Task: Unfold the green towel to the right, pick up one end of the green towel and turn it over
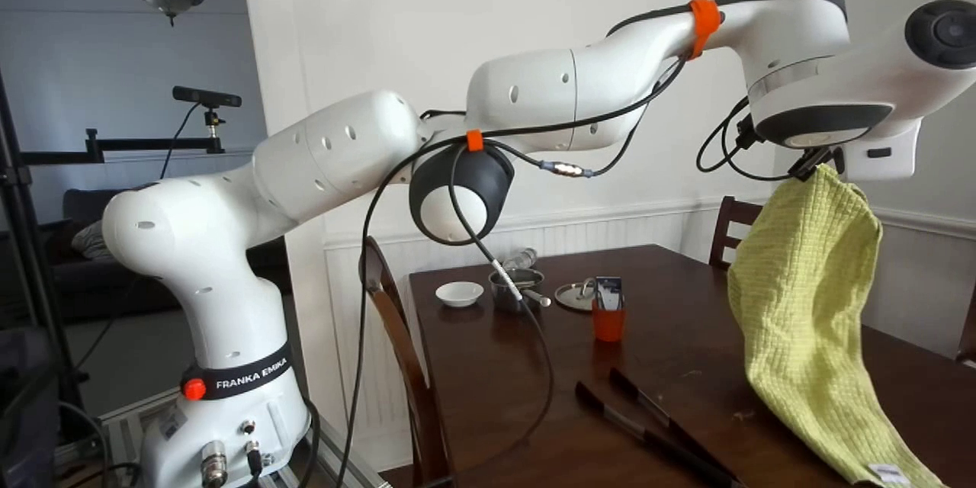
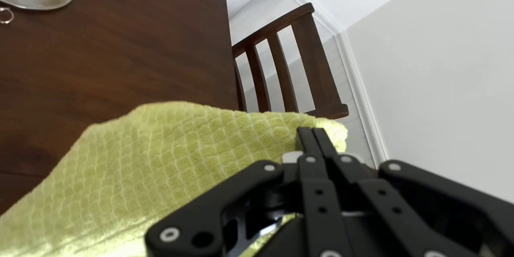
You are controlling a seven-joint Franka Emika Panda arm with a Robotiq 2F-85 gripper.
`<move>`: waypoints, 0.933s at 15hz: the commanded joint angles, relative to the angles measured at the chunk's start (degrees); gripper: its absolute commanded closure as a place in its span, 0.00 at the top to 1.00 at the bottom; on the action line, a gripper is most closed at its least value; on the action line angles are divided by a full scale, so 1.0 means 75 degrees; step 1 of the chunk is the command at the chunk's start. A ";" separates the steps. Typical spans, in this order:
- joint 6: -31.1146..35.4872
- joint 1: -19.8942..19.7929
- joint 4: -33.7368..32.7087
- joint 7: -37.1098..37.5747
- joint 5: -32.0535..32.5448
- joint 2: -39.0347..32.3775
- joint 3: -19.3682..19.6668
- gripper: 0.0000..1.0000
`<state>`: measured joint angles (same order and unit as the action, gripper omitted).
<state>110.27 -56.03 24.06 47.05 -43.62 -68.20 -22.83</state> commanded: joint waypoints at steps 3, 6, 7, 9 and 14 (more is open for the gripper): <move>0.0968 -0.0231 -0.0001 -0.0469 -0.0299 0.0052 0.0484 0.01; 0.0042 -0.0349 0.0170 -0.1286 0.0236 0.0186 0.0843 0.01; -0.0240 -0.0396 0.0240 -0.1494 0.0343 0.0193 0.0979 0.01; -0.0976 -0.0613 0.0300 -0.2106 0.0534 0.0212 0.1188 0.01; -0.2297 -0.1235 0.0340 -0.3395 0.1649 0.0290 0.1996 0.01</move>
<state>97.51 -62.37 24.36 26.84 -35.76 -68.18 -10.66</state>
